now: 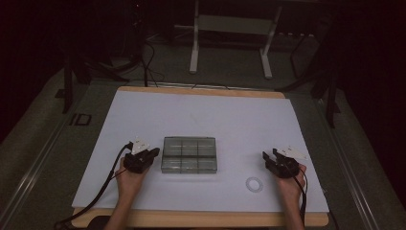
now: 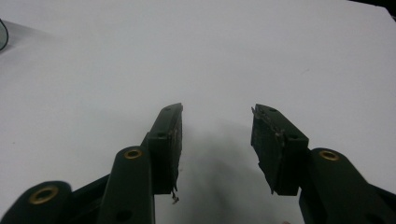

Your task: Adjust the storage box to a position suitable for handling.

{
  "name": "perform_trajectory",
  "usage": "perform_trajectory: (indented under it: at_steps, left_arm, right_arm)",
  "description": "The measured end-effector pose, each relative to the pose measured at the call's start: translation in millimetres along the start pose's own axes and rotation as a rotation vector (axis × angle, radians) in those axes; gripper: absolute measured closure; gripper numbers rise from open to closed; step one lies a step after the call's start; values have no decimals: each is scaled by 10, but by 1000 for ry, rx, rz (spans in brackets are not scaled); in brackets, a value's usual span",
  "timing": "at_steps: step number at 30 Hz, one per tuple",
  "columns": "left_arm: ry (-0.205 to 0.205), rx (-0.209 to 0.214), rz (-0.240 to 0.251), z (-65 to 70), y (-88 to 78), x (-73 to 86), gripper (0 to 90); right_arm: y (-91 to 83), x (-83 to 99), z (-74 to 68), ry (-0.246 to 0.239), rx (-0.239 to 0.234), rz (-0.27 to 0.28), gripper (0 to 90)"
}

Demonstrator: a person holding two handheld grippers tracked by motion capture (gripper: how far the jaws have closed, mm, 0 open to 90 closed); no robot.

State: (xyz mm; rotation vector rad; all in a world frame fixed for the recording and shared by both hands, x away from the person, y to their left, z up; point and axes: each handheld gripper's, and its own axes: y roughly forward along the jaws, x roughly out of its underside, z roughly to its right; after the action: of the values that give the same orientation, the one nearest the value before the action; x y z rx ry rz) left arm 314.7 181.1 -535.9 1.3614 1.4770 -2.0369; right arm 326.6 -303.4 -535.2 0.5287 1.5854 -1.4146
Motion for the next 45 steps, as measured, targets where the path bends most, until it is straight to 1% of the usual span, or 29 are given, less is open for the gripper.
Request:
perform_trajectory:
  at_steps: [5,7,10,14,21,24,38,39,45]
  left_arm:
    - [21,10,-16,47,45,-12,900]
    - [30,7,-20,62,52,-11,900]
    - [23,9,-23,68,50,-5,900]
    - [29,8,-27,77,44,-4,900]
    - [28,15,-23,91,55,-9,900]
    - [35,17,-24,111,58,-15,900]
    - [67,42,-16,255,125,-81,900]
    - [75,41,-17,266,136,-88,900]
    - [87,57,-12,347,214,-138,900]
  right_arm:
    - [0,0,-7,-3,0,-1,532]
    - [-2,0,-9,-4,0,-1,531]
    - [-2,0,-7,-5,0,1,530]
    - [-3,0,-11,-9,-1,1,529]
    - [-4,1,-17,-16,-1,0,528]
    - [-4,1,-24,-19,-1,-2,529]
    - [-3,2,-37,-26,-1,-5,526]
    - [-3,2,-38,-26,-1,-6,525]
    - [-3,2,-43,-29,1,-9,524]
